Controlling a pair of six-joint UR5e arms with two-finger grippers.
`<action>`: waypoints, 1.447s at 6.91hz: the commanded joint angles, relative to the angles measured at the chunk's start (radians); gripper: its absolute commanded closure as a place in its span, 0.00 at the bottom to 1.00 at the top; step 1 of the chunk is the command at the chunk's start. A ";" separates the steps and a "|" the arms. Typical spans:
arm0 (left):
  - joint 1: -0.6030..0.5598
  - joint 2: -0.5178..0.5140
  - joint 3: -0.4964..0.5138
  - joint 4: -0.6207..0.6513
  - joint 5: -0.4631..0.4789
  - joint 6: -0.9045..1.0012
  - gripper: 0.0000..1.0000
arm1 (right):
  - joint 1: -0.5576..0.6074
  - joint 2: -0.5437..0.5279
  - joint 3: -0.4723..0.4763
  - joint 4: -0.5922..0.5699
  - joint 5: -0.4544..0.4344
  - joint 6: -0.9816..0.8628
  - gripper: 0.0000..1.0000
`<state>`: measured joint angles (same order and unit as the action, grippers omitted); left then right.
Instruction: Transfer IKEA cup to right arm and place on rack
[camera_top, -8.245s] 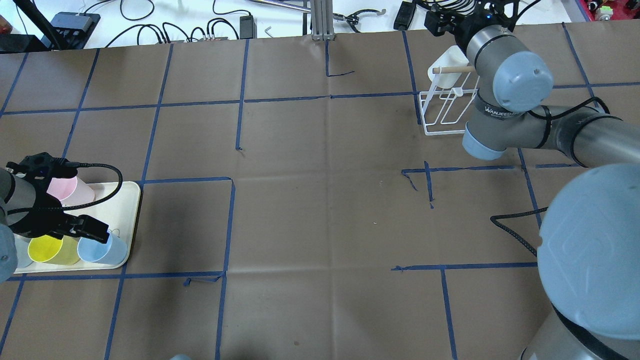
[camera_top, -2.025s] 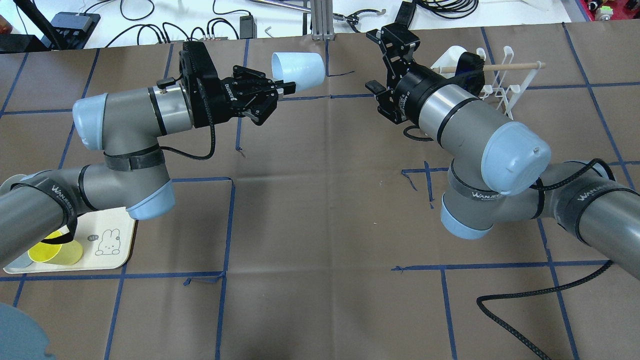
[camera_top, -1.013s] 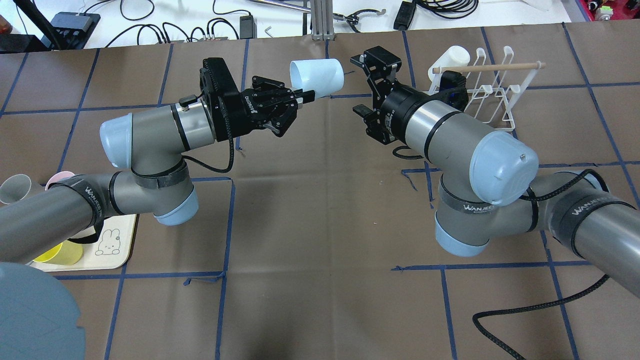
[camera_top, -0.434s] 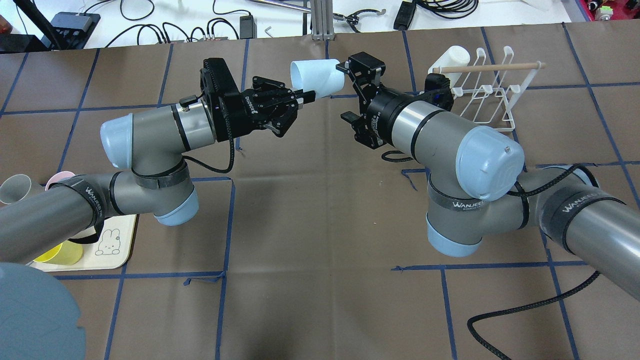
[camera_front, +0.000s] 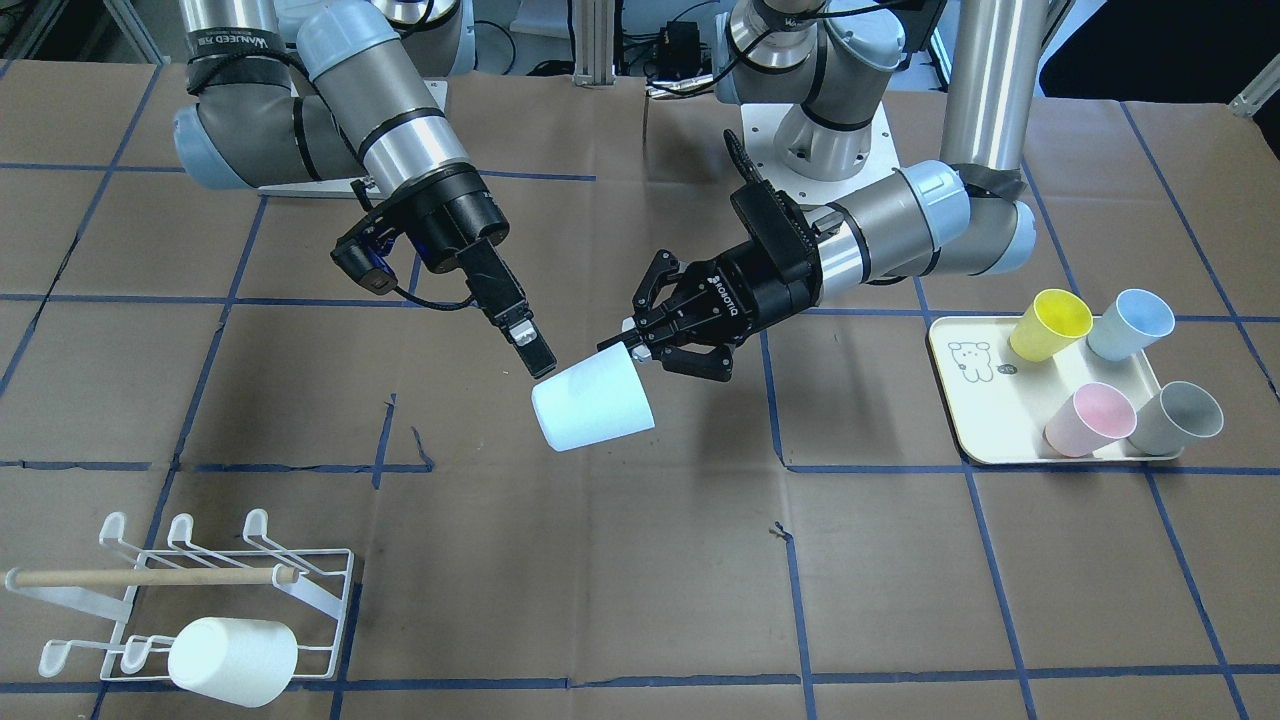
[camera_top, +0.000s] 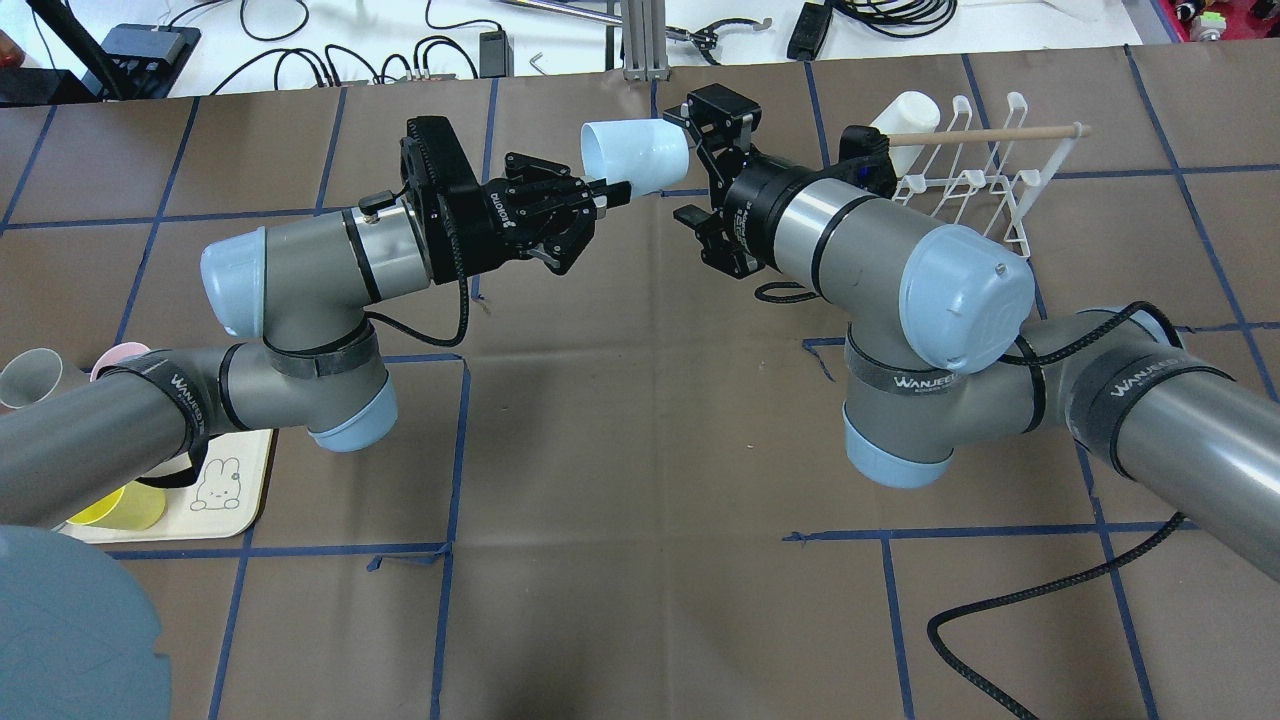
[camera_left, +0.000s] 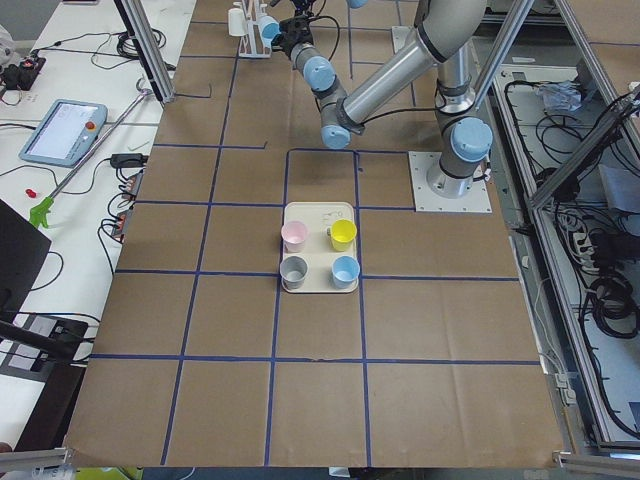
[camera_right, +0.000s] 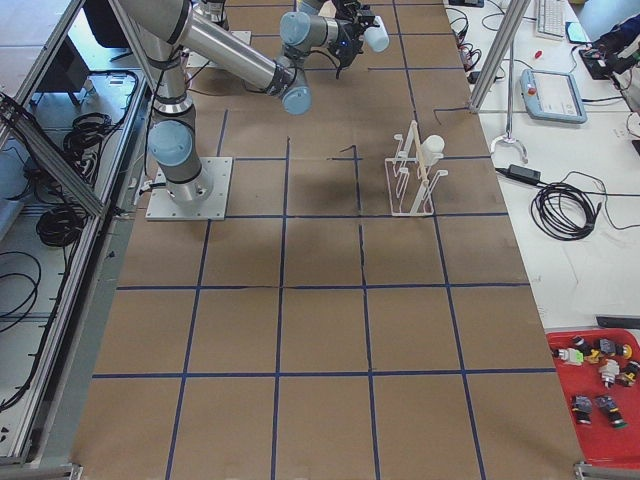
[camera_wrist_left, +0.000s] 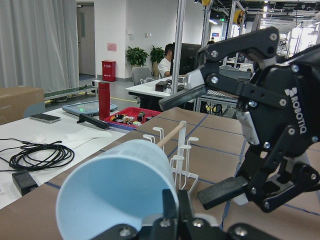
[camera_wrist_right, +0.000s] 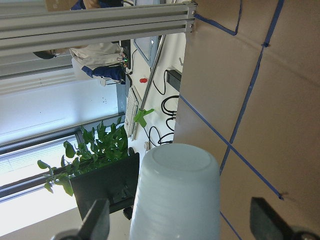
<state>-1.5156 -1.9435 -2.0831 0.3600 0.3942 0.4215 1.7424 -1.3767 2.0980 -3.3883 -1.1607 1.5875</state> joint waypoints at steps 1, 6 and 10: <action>0.000 0.000 0.000 0.001 0.000 -0.001 0.95 | 0.012 0.036 -0.032 0.000 0.001 0.000 0.00; 0.000 0.000 -0.002 0.001 0.000 -0.001 0.95 | 0.016 0.102 -0.085 0.000 0.003 0.002 0.00; 0.000 0.000 0.000 0.001 0.002 -0.001 0.95 | 0.019 0.114 -0.099 0.000 -0.002 0.002 0.00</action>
<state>-1.5156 -1.9436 -2.0836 0.3605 0.3956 0.4203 1.7595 -1.2636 2.0002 -3.3887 -1.1592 1.5891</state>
